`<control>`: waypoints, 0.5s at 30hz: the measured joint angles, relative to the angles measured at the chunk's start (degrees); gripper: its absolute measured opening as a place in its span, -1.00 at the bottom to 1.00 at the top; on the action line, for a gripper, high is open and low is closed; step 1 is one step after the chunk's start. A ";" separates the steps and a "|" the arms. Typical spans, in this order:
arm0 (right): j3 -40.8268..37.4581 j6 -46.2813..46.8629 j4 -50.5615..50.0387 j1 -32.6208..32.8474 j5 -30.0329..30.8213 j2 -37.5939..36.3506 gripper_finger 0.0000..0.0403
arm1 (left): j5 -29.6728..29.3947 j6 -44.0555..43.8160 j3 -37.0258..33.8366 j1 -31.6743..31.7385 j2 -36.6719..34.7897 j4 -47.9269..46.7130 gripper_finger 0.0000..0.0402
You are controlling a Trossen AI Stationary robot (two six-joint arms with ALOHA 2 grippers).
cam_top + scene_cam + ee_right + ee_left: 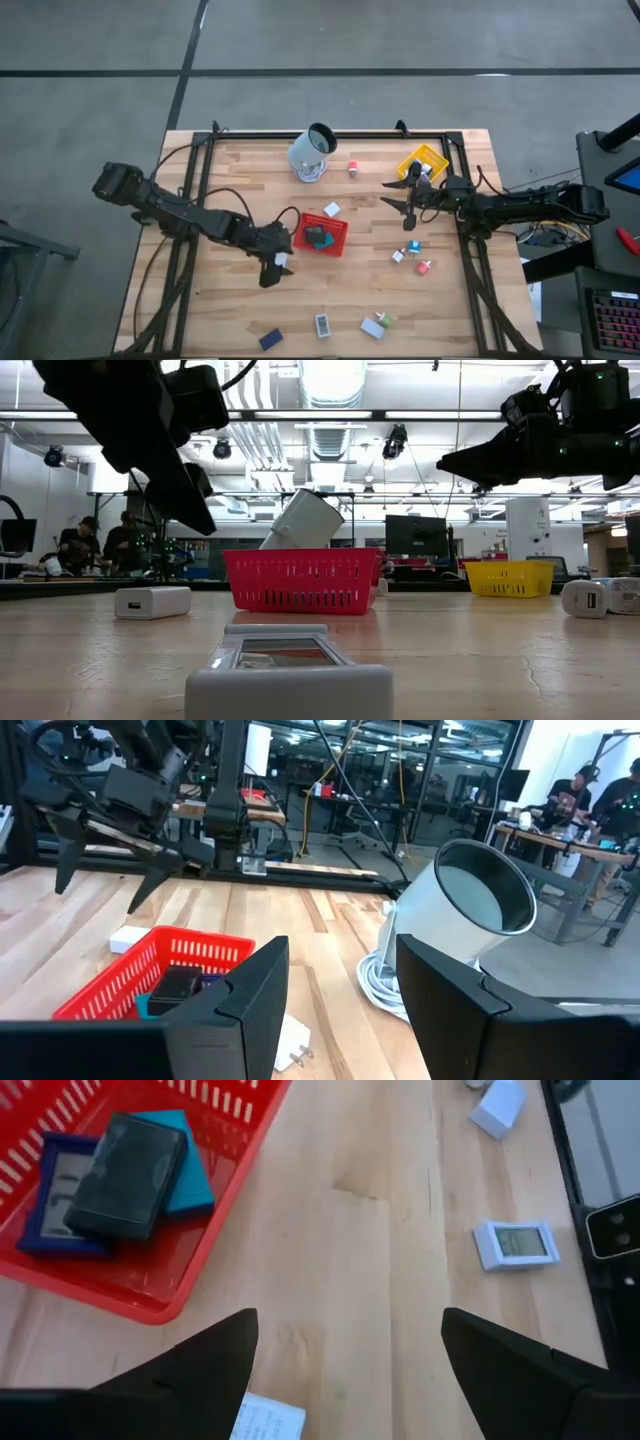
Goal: Pick & Place Office items
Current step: Put the left white digital clock into the red basket
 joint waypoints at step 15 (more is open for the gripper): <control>0.00 -0.84 0.06 0.01 -0.26 0.00 -0.12 | 0.46 17.60 6.18 -6.84 1.12 -4.61 0.61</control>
